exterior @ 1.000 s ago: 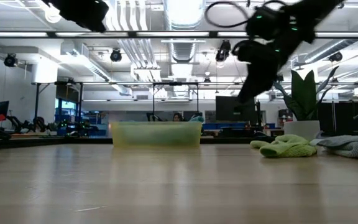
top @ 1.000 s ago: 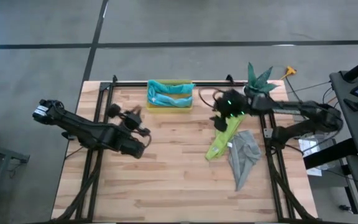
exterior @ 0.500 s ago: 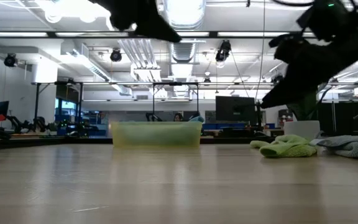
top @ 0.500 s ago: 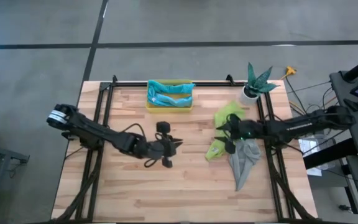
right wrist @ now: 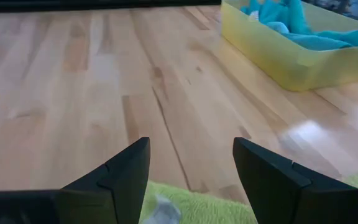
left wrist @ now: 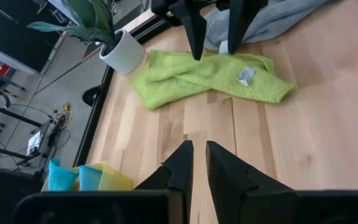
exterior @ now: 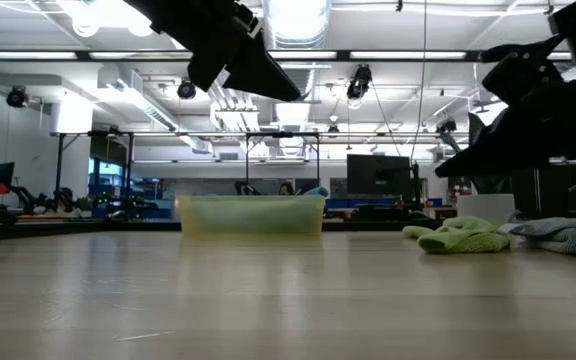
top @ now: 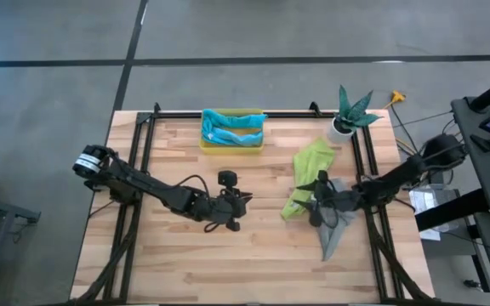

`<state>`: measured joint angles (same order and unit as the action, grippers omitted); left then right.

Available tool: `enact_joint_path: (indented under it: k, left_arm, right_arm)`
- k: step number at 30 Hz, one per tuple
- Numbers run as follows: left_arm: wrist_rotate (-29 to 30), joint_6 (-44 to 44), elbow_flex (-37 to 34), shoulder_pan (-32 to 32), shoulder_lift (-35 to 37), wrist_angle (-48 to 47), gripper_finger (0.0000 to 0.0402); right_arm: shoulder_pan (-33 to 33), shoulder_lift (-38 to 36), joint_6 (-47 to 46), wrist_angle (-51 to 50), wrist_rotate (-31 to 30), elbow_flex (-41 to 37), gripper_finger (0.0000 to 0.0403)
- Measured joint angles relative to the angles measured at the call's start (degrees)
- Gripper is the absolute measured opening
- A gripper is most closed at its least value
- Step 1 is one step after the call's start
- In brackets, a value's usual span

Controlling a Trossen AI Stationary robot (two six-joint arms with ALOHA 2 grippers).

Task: Roll microfiber towels into tight, uniform cylinder then place into a basket
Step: Roll the green towel

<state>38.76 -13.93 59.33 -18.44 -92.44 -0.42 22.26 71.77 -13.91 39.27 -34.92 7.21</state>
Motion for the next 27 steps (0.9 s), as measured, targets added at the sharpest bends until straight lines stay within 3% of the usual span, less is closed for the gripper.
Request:
enact_joint_path:
  k: [9,13,27]
  left_arm:
    - [0.2,0.0,0.2,0.1,0.0,0.1,0.0030]
    - [0.2,0.0,-0.1,0.1,0.0,0.0,0.0030]
    - [0.1,0.0,-0.5,0.1,0.0,0.4,0.0030]
  right_arm:
    - [-1.3,9.2,9.4,0.5,-1.4,6.5,0.0226]
    - [-1.3,12.5,8.3,0.0,-1.8,9.5,0.0226]
    - [-1.3,18.9,-1.0,-7.1,-14.5,11.8,0.0226]
